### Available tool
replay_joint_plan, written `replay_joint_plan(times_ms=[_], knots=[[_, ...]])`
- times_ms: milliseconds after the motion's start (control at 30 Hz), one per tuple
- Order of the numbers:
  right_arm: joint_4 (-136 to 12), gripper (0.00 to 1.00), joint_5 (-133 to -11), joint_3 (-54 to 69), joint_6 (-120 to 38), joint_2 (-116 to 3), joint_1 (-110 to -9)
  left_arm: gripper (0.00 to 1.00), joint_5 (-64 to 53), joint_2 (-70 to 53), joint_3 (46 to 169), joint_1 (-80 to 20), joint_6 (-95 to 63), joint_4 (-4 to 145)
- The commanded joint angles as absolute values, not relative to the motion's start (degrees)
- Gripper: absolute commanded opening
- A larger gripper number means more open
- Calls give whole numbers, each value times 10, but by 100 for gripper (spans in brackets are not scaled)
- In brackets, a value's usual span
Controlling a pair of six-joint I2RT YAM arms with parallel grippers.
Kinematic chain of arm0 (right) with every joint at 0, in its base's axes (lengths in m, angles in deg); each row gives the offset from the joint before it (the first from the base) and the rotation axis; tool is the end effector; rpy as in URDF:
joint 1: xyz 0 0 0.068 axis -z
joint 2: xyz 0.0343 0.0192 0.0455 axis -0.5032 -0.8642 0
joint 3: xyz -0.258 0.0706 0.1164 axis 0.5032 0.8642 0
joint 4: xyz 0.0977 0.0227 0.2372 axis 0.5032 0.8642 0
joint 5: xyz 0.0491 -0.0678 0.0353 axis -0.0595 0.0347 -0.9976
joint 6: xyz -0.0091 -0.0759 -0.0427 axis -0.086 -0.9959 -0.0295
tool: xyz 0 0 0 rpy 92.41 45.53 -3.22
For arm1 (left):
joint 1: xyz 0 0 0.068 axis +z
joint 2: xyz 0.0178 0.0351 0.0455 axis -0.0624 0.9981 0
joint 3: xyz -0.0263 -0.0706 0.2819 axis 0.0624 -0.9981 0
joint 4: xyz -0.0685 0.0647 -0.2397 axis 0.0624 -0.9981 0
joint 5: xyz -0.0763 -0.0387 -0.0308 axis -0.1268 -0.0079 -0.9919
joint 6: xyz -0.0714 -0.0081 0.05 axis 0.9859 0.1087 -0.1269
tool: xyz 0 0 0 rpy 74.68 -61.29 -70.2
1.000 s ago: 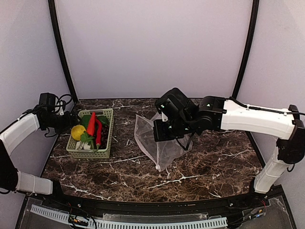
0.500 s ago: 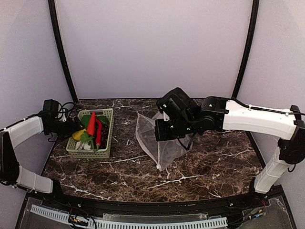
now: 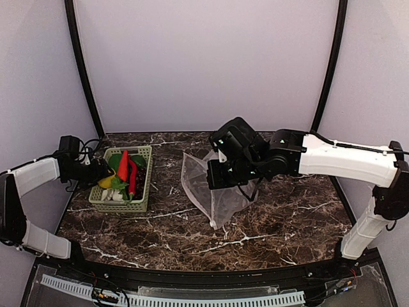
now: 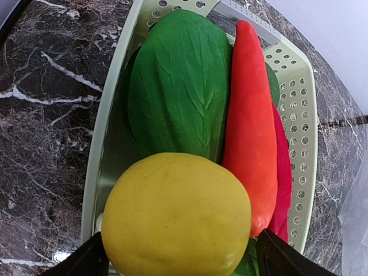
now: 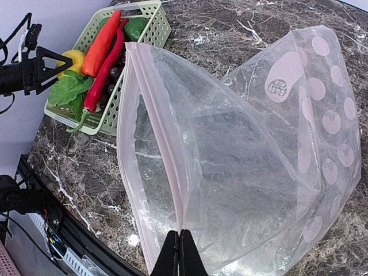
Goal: Place the food in the zip-top bag and seal the zipper
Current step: Pick up the fake fruit from the bin.
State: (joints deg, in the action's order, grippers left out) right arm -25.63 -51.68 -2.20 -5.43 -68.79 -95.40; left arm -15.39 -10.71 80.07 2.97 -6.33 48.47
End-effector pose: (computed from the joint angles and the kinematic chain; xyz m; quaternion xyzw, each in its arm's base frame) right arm 0.1786 0.3444 0.3182 -0.1373 0.9083 0.2462 0.3090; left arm 0.2778 0.0077 0.2138 -0.1663 0.9088 -0.1905 0.3320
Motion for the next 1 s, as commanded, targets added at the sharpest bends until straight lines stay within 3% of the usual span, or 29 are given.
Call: replay_joint_plan(times_ms=[0,467,967], knots=[[-278,0,-522,-28,-57,-685,-950,87,-147,-102,789,34,-65,482],[-281,0,-529,-31,-58,-689,-949,72,-144,-103,787,34,-65,485],[-287,0,-535,-27,-57,-686,-950,65,-160,-134,780,34,-72,497]])
